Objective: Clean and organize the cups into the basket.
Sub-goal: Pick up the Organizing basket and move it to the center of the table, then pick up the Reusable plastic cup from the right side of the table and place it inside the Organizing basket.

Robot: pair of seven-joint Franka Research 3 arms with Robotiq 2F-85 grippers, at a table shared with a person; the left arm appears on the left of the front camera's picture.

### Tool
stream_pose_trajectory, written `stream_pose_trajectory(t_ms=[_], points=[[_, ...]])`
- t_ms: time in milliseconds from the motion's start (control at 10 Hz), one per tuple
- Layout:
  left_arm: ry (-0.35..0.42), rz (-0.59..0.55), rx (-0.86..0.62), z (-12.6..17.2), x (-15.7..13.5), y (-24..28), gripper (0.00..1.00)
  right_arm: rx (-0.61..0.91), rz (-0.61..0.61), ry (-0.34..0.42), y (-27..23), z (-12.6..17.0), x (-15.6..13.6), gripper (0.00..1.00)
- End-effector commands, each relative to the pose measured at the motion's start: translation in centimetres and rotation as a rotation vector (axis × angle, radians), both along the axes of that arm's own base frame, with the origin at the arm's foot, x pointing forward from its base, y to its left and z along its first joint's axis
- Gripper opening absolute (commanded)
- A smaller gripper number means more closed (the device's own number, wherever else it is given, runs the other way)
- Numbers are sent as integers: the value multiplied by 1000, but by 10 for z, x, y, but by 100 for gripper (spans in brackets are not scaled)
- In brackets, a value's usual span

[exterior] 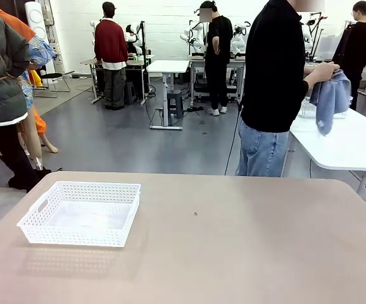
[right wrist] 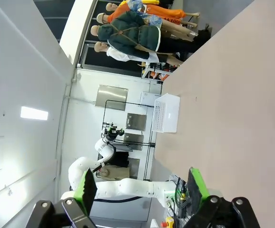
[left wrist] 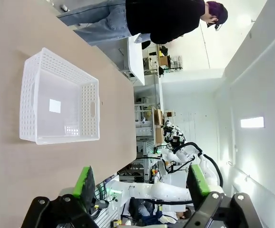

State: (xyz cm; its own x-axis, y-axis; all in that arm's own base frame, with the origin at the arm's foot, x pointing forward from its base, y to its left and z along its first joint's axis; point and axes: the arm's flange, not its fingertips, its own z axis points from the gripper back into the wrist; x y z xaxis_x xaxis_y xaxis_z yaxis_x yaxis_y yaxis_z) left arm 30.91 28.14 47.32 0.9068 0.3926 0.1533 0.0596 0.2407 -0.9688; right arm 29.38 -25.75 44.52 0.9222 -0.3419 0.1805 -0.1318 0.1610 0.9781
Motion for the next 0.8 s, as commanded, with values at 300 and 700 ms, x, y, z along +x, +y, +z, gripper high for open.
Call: stream_pose_trajectory(t_ms=[300, 700], points=[[-4, 4, -2, 0, 0, 0, 100, 20, 1, -9, 3, -1, -3, 100], [-4, 4, -2, 0, 0, 0, 100, 20, 1, -9, 3, -1, -3, 100]])
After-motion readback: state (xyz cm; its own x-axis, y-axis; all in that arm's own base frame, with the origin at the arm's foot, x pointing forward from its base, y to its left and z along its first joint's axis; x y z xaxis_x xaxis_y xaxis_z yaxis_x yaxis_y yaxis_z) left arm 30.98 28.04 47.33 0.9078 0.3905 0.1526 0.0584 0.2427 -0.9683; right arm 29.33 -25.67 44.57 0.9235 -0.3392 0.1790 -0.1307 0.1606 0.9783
